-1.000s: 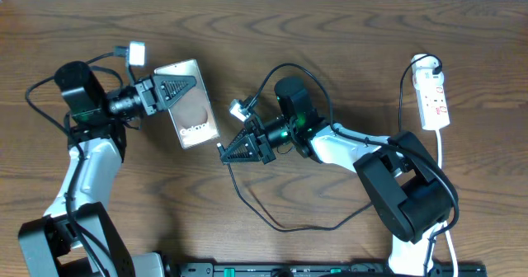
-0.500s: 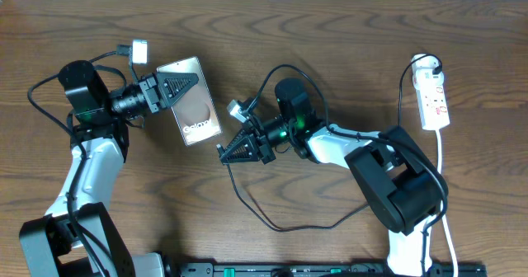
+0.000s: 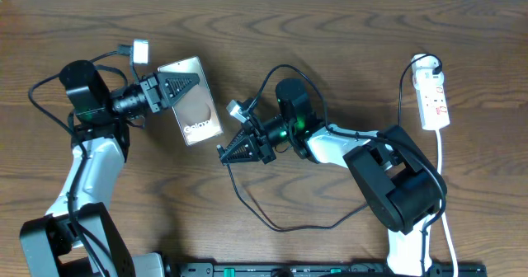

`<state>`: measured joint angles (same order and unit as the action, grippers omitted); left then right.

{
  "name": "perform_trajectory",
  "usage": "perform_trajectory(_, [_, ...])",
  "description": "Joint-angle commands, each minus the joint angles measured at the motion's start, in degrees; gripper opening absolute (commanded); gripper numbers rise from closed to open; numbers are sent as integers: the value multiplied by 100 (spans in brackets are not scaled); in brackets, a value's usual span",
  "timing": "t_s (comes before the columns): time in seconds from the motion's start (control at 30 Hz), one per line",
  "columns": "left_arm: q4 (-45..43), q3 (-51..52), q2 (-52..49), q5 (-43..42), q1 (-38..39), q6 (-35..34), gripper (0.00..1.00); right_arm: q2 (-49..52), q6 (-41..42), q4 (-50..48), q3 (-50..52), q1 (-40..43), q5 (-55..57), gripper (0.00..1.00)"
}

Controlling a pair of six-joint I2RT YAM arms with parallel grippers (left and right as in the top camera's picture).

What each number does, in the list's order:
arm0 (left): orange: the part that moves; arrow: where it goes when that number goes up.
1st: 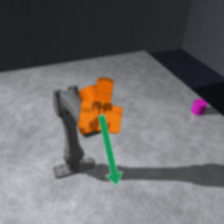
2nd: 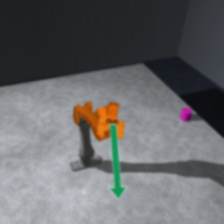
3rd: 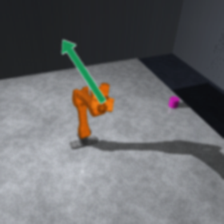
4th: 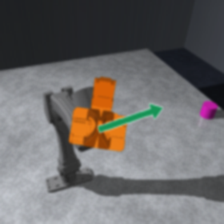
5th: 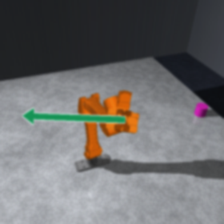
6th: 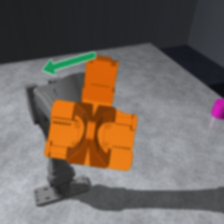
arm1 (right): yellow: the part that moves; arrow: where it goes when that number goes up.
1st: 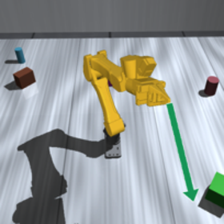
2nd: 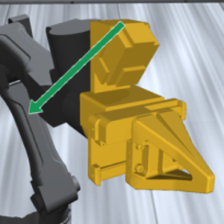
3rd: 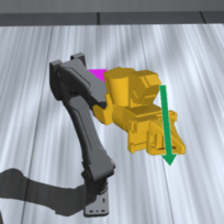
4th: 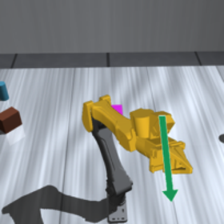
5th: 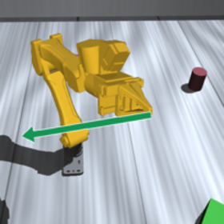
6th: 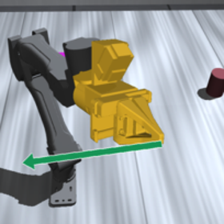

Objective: Plug charger to phone and switch on socket
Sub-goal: 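Push the connector into the phone's bottom port with the right gripper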

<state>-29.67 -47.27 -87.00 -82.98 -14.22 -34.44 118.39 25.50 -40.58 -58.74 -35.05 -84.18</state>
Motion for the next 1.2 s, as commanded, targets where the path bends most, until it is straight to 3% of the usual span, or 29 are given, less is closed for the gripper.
perform_trajectory(0.0, [-44, 17, 15, -50, 87, 79, 7, -7, 87, -92, -15, 7, -63, 1])
perform_trajectory(0.7, [-42, 17, 15, 380, 343, 48, 7, -7, 494, -597, -15, 9, 46, 1])
perform_trajectory(1.17, [-48, 17, 15, 649, 343, -404, 7, -7, 579, -597, -15, 15, 155, 1])
